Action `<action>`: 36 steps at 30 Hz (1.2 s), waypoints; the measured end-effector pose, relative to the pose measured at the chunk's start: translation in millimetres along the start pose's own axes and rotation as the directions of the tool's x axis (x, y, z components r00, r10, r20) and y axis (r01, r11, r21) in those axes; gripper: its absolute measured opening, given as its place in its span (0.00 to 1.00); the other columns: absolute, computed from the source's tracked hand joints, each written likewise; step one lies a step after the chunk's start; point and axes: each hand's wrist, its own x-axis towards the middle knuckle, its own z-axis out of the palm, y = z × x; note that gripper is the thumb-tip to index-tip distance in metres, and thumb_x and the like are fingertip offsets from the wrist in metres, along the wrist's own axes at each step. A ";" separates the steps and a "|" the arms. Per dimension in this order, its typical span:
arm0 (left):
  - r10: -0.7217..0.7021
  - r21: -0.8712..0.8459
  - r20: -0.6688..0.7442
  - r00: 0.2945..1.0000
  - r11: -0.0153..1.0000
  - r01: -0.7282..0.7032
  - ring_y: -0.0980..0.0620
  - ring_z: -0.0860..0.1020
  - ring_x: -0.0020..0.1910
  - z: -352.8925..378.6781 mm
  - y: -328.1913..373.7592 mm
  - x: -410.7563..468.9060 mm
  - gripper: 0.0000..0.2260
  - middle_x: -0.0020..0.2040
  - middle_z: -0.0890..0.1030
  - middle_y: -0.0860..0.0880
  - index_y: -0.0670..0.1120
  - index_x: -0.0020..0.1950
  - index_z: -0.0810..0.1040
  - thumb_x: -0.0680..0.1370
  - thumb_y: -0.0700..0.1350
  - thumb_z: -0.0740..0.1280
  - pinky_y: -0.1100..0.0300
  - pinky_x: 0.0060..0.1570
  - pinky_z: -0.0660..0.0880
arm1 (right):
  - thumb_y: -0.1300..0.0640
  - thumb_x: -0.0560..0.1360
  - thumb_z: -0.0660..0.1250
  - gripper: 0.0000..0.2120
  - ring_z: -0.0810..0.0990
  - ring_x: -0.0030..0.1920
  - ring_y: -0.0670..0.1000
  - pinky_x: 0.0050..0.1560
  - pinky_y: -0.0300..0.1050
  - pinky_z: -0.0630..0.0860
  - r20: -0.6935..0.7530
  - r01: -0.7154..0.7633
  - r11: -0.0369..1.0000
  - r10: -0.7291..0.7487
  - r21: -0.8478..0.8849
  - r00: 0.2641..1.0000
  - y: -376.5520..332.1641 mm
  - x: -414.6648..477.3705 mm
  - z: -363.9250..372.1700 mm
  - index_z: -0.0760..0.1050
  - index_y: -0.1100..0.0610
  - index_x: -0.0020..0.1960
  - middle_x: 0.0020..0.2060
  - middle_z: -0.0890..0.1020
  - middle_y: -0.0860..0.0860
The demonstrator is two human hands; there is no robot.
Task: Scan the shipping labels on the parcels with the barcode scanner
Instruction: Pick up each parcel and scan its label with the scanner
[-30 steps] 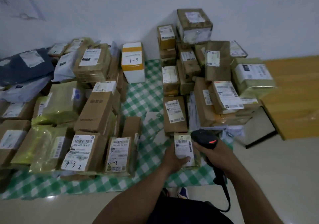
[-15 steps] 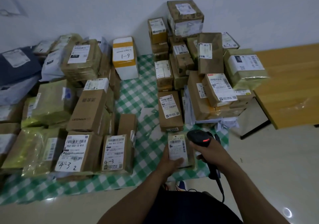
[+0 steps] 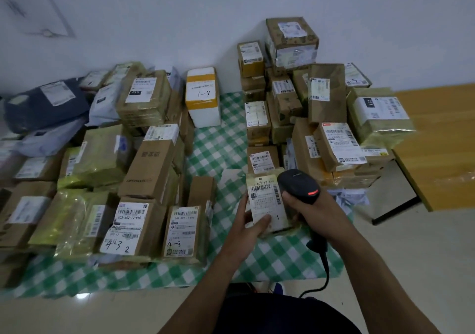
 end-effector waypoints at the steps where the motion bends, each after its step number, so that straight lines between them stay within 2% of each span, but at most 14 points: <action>1: 0.006 0.015 -0.019 1.000 1.000 -0.005 0.59 0.79 0.64 -3.8 6.2 0.4 0.34 0.66 0.81 0.58 0.78 0.71 0.61 0.76 0.52 0.76 0.51 0.67 0.77 | 0.53 0.78 0.75 0.07 0.81 0.31 0.39 0.31 0.32 0.76 0.003 0.005 1.000 -0.005 0.003 1.000 -2.2 1.7 0.1 0.79 0.46 0.54 0.34 0.85 0.42; 6: 0.085 0.016 -0.081 0.993 0.996 -0.084 0.61 0.78 0.63 -14.4 34.0 4.2 0.40 0.67 0.77 0.57 0.74 0.73 0.60 0.75 0.43 0.78 0.55 0.61 0.80 | 0.52 0.77 0.75 0.11 0.81 0.35 0.35 0.33 0.30 0.74 0.051 0.050 0.998 -0.049 -0.028 0.997 -18.6 6.7 1.5 0.78 0.42 0.56 0.36 0.84 0.37; 10: 0.166 -0.007 -0.202 0.965 0.985 -0.171 0.54 0.79 0.64 -18.1 57.4 14.8 0.46 0.66 0.77 0.54 0.70 0.75 0.59 0.70 0.41 0.82 0.47 0.60 0.81 | 0.51 0.76 0.77 0.14 0.83 0.39 0.39 0.38 0.35 0.77 0.044 0.110 0.994 -0.111 0.012 0.993 -35.5 8.2 5.2 0.79 0.44 0.59 0.39 0.85 0.39; 12: 0.169 0.005 -0.228 0.959 0.985 -0.172 0.58 0.78 0.61 -20.1 70.6 23.4 0.51 0.63 0.76 0.55 0.68 0.78 0.54 0.70 0.39 0.82 0.53 0.57 0.81 | 0.51 0.76 0.76 0.15 0.84 0.39 0.41 0.38 0.37 0.78 0.032 0.128 0.992 -0.128 -0.007 0.991 -40.8 8.2 6.5 0.78 0.44 0.61 0.40 0.86 0.42; 14: 0.179 0.035 -0.220 0.959 0.984 -0.176 0.63 0.76 0.59 -22.2 81.4 32.9 0.53 0.62 0.75 0.59 0.66 0.81 0.51 0.71 0.36 0.80 0.63 0.47 0.80 | 0.50 0.76 0.76 0.15 0.83 0.39 0.37 0.37 0.34 0.76 0.038 0.133 0.991 -0.132 -0.025 0.990 -46.4 6.5 6.8 0.78 0.42 0.61 0.41 0.85 0.41; 16: 0.186 0.044 -0.239 0.953 0.983 -0.181 0.64 0.75 0.58 -25.2 87.4 41.7 0.52 0.62 0.75 0.59 0.64 0.82 0.51 0.72 0.33 0.78 0.68 0.43 0.80 | 0.50 0.77 0.76 0.13 0.83 0.39 0.36 0.37 0.32 0.75 0.072 0.132 0.990 -0.129 -0.046 0.989 -50.7 5.4 7.3 0.79 0.42 0.60 0.41 0.85 0.38; 18: 0.178 0.056 -0.270 0.946 0.984 -0.169 0.63 0.76 0.58 -28.5 90.0 48.7 0.52 0.62 0.76 0.58 0.65 0.82 0.50 0.73 0.32 0.77 0.64 0.45 0.82 | 0.54 0.78 0.75 0.08 0.81 0.34 0.37 0.34 0.30 0.74 0.113 0.145 0.989 -0.139 -0.044 0.984 -55.5 3.1 8.3 0.79 0.44 0.54 0.35 0.85 0.38; 20: 0.190 0.102 -0.300 0.935 0.981 -0.167 0.57 0.77 0.64 -31.3 89.9 54.6 0.53 0.67 0.77 0.54 0.65 0.82 0.50 0.72 0.33 0.79 0.53 0.57 0.82 | 0.57 0.79 0.74 0.07 0.79 0.31 0.37 0.32 0.30 0.73 0.154 0.152 0.988 -0.146 -0.029 0.977 -59.6 0.1 10.4 0.79 0.46 0.51 0.32 0.84 0.44; 22: 0.204 0.141 -0.329 0.922 0.976 -0.166 0.52 0.76 0.69 -33.3 87.7 58.4 0.56 0.72 0.75 0.51 0.67 0.82 0.50 0.70 0.36 0.81 0.44 0.64 0.79 | 0.57 0.79 0.73 0.06 0.79 0.31 0.39 0.32 0.31 0.74 0.178 0.144 0.989 -0.136 -0.035 0.975 -63.0 -2.2 12.8 0.80 0.46 0.52 0.37 0.85 0.52; 24: 0.208 0.169 -0.356 0.911 0.973 -0.156 0.49 0.75 0.70 -37.6 77.9 67.6 0.57 0.74 0.73 0.48 0.73 0.80 0.49 0.66 0.42 0.83 0.40 0.65 0.77 | 0.56 0.79 0.74 0.06 0.78 0.30 0.41 0.32 0.33 0.75 0.185 0.126 0.991 -0.116 -0.043 0.976 -63.0 -1.7 15.5 0.80 0.46 0.52 0.37 0.85 0.54; 26: 0.220 0.204 -0.378 0.899 0.967 -0.151 0.48 0.75 0.70 -44.0 63.0 80.1 0.57 0.73 0.72 0.48 0.74 0.79 0.49 0.64 0.47 0.82 0.40 0.65 0.77 | 0.54 0.79 0.74 0.06 0.78 0.30 0.40 0.32 0.34 0.75 0.187 0.109 0.993 -0.098 -0.051 0.978 -62.0 0.8 17.4 0.80 0.45 0.52 0.33 0.84 0.48; 28: 0.235 0.221 -0.376 0.896 0.962 -0.159 0.48 0.76 0.70 -45.1 62.0 78.2 0.54 0.72 0.74 0.47 0.70 0.80 0.53 0.65 0.46 0.82 0.42 0.65 0.78 | 0.53 0.79 0.74 0.05 0.78 0.29 0.39 0.31 0.33 0.74 0.203 0.100 0.993 -0.086 -0.060 0.975 -61.2 3.3 17.6 0.80 0.45 0.53 0.31 0.83 0.44; 31: 0.244 0.238 -0.357 0.902 0.957 -0.165 0.50 0.75 0.71 -45.2 65.9 75.3 0.55 0.74 0.73 0.49 0.71 0.80 0.51 0.67 0.42 0.82 0.43 0.66 0.77 | 0.52 0.79 0.74 0.06 0.78 0.30 0.38 0.32 0.32 0.75 0.225 0.089 0.995 -0.075 -0.054 0.971 -61.0 6.0 17.6 0.80 0.44 0.54 0.31 0.83 0.44; 36: 0.199 0.221 -0.340 0.919 0.967 -0.128 0.51 0.75 0.70 -48.9 67.0 77.2 0.57 0.73 0.73 0.49 0.73 0.79 0.49 0.65 0.44 0.81 0.40 0.66 0.77 | 0.52 0.79 0.74 0.04 0.78 0.30 0.41 0.32 0.34 0.75 0.231 0.080 0.996 -0.070 -0.036 0.970 -59.3 9.9 17.2 0.81 0.48 0.53 0.32 0.83 0.46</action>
